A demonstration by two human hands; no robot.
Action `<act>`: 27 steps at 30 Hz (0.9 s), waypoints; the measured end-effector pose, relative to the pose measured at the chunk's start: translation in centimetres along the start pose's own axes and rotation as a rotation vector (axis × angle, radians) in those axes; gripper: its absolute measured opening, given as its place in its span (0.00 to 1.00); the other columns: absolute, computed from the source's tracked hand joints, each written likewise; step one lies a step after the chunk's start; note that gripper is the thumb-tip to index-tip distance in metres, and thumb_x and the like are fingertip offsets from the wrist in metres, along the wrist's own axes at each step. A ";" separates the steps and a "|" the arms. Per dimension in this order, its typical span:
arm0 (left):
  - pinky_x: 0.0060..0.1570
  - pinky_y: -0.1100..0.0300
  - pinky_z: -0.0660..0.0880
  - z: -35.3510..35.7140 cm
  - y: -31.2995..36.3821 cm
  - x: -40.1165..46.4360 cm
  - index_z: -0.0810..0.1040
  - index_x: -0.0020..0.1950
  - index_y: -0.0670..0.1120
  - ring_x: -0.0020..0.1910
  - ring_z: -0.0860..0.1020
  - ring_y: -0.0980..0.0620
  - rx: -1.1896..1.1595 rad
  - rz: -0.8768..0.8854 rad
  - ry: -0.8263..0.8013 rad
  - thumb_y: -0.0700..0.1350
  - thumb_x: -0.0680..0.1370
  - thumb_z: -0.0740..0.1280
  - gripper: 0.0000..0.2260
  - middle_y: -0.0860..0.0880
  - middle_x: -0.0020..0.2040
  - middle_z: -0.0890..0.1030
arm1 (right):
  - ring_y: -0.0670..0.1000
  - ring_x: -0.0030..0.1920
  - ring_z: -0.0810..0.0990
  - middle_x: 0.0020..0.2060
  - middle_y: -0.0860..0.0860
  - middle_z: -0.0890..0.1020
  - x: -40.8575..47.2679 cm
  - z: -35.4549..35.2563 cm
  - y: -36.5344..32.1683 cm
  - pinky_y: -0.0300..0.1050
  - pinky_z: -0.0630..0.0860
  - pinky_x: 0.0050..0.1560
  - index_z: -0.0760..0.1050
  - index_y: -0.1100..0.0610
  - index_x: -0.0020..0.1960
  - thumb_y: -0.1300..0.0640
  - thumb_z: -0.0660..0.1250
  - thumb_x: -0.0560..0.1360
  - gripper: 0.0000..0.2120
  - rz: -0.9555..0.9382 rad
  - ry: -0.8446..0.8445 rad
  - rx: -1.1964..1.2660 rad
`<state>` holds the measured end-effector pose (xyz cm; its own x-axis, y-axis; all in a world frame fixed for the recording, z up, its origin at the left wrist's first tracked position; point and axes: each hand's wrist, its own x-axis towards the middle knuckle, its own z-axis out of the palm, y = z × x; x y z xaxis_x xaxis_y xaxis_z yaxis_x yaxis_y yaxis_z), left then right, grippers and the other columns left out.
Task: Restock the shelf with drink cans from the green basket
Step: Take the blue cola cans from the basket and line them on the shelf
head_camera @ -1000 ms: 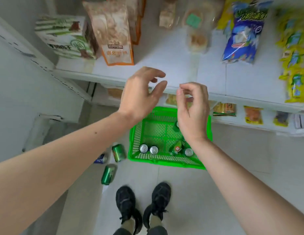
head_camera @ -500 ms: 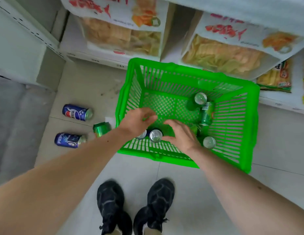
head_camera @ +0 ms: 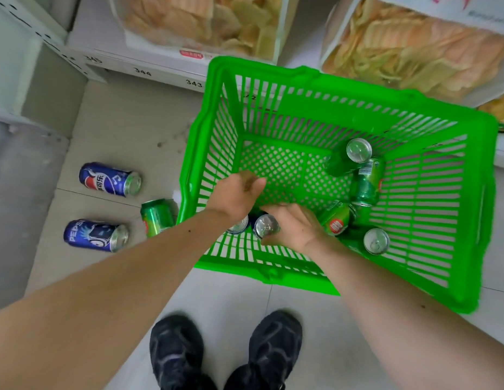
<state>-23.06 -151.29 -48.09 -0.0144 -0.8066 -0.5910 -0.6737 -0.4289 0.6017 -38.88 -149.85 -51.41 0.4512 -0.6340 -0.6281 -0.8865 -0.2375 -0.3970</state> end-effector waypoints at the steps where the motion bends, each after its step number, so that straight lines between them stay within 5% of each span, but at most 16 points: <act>1: 0.50 0.61 0.72 -0.1 0.0 -0.1 0.77 0.60 0.44 0.54 0.79 0.48 -0.013 -0.008 0.002 0.54 0.81 0.59 0.17 0.45 0.55 0.82 | 0.54 0.53 0.81 0.56 0.53 0.81 0.0 0.1 0.0 0.46 0.77 0.54 0.73 0.52 0.66 0.47 0.77 0.68 0.30 -0.011 0.008 0.006; 9: 0.60 0.55 0.73 -0.8 0.3 -0.3 0.75 0.65 0.44 0.60 0.77 0.47 -0.027 -0.018 -0.033 0.52 0.81 0.59 0.17 0.45 0.61 0.80 | 0.54 0.44 0.81 0.43 0.52 0.82 0.2 -0.8 0.6 0.44 0.77 0.43 0.78 0.55 0.52 0.48 0.78 0.67 0.19 0.081 0.095 0.145; 13: 0.65 0.56 0.71 -0.9 0.4 -0.5 0.74 0.67 0.46 0.63 0.75 0.50 -0.101 -0.019 -0.090 0.46 0.81 0.61 0.15 0.47 0.63 0.78 | 0.50 0.40 0.82 0.43 0.51 0.83 -0.4 -3.3 1.1 0.52 0.82 0.48 0.80 0.55 0.52 0.48 0.79 0.66 0.19 0.161 0.137 0.326; 17: 0.67 0.58 0.67 -1.8 1.9 -2.1 0.72 0.69 0.45 0.66 0.73 0.51 -0.168 0.017 -0.120 0.45 0.80 0.64 0.18 0.48 0.67 0.75 | 0.50 0.49 0.83 0.47 0.50 0.86 -2.6 -7.9 1.2 0.49 0.80 0.56 0.83 0.51 0.50 0.48 0.79 0.65 0.15 0.178 0.226 0.459; 20: 0.69 0.58 0.66 -3.5 4.3 -3.7 0.70 0.70 0.46 0.68 0.71 0.53 -0.204 0.051 -0.152 0.43 0.78 0.67 0.21 0.49 0.68 0.74 | 0.46 0.52 0.83 0.45 0.45 0.86 -4.5 -12.3 0.5 0.49 0.78 0.59 0.83 0.49 0.45 0.38 0.76 0.58 0.21 0.188 0.238 0.519; 24: 0.61 0.62 0.67 -7.4 9.0 -6.5 0.70 0.71 0.46 0.64 0.71 0.57 -0.226 0.133 -0.149 0.40 0.73 0.72 0.27 0.51 0.66 0.75 | 0.46 0.54 0.83 0.47 0.45 0.86 -7.7 -18.9 -1.3 0.48 0.79 0.59 0.84 0.50 0.49 0.37 0.74 0.55 0.26 0.147 0.236 0.555; 27: 0.56 0.66 0.65 -10.8 12.8 -9.1 0.70 0.70 0.47 0.62 0.72 0.58 -0.254 0.180 -0.134 0.37 0.71 0.74 0.29 0.52 0.64 0.77 | 0.43 0.50 0.82 0.47 0.47 0.84 -11.4 -24.8 -3.8 0.33 0.78 0.50 0.83 0.53 0.50 0.50 0.78 0.66 0.15 0.114 0.217 0.581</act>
<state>-23.53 -153.85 -29.21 -0.2246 -0.8255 -0.5178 -0.4464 -0.3852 0.8077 -43.20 -160.00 -26.18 0.2718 -0.7812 -0.5620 -0.7001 0.2402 -0.6725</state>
